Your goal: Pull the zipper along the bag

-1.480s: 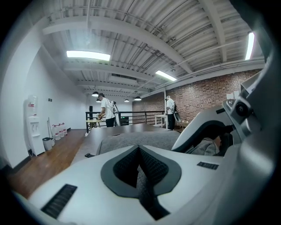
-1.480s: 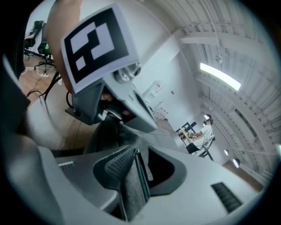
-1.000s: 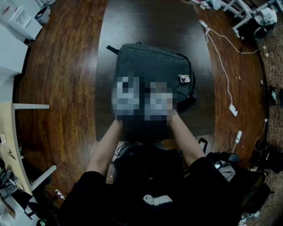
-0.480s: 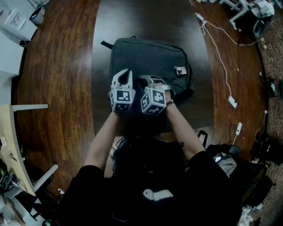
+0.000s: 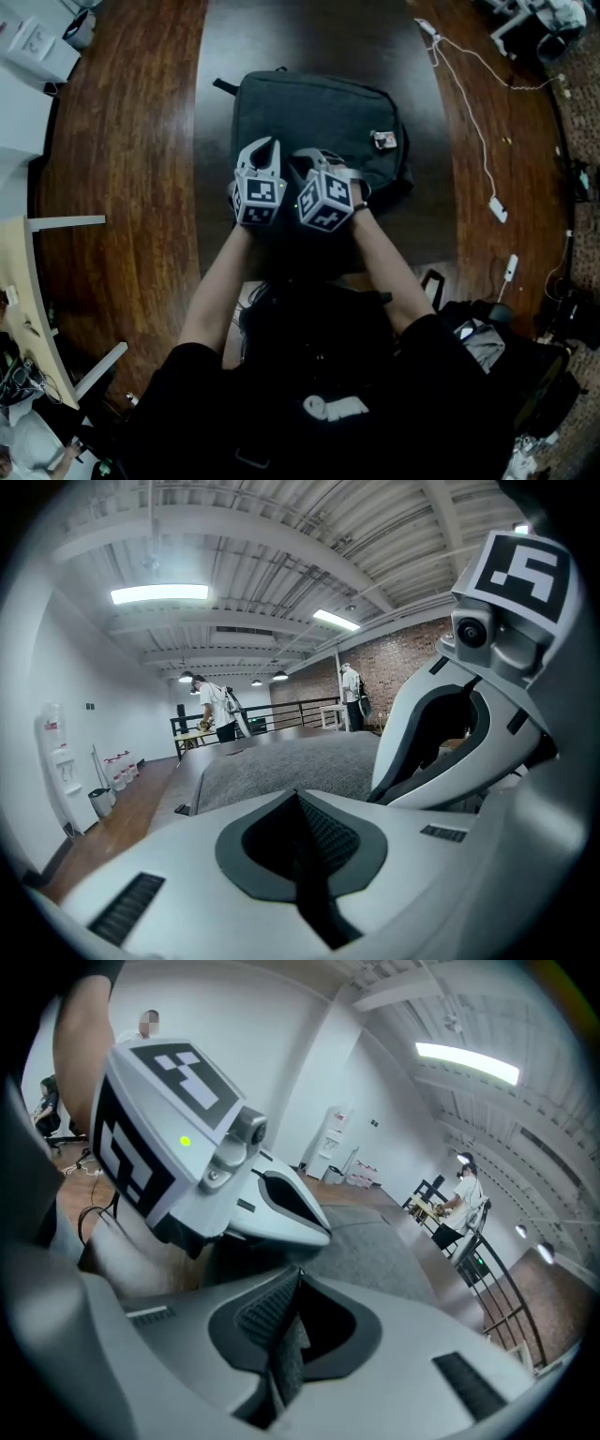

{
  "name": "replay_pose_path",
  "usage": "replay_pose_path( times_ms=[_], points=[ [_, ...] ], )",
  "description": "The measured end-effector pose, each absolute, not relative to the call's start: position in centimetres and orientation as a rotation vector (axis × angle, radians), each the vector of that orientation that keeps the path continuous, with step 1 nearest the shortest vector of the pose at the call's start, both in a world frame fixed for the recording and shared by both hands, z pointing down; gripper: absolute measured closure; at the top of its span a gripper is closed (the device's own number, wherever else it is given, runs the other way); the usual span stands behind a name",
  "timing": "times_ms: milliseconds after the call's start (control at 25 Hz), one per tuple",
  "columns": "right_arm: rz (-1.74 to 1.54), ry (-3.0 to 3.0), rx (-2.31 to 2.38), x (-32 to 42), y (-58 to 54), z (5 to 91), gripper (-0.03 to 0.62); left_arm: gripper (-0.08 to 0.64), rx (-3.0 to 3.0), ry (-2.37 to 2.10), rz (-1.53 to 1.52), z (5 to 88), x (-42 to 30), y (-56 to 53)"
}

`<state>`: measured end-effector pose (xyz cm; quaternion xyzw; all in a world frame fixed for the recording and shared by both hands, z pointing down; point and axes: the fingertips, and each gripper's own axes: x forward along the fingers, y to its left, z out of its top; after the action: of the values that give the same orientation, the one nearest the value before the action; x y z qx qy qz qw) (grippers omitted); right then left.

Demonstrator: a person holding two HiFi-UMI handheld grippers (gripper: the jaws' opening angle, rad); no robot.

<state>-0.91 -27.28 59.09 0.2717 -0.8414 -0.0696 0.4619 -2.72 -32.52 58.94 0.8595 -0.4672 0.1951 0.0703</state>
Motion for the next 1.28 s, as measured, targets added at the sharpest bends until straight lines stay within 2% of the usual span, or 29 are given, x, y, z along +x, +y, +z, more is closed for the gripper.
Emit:
replay_pose_path(
  times_ms=[240, 400, 520, 960, 1280],
  points=[
    [0.005, -2.095, 0.674, -0.4, -27.4, 59.6, 0.578, 0.565, 2.591, -1.396, 0.593, 59.3, -2.5, -32.6],
    [-0.097, -2.027, 0.634, 0.0, -27.0, 59.9, 0.580, 0.565, 2.589, -1.383, 0.592, 59.3, -2.4, -32.5],
    [-0.002, -2.056, 0.651, 0.6, -26.6, 59.9, 0.581, 0.565, 2.602, -1.386, 0.590, 59.4, -2.5, -32.5],
    [-0.359, -1.958, 0.488, 0.7, -26.6, 59.6, 0.581, 0.565, 2.592, -1.366, 0.587, 59.1, -2.6, -32.4],
    [-0.397, -1.959, 0.427, 0.7, -26.2, 59.0, 0.581, 0.563, 2.602, -1.332, 0.560, 58.9, -2.7, -32.4]
  ],
)
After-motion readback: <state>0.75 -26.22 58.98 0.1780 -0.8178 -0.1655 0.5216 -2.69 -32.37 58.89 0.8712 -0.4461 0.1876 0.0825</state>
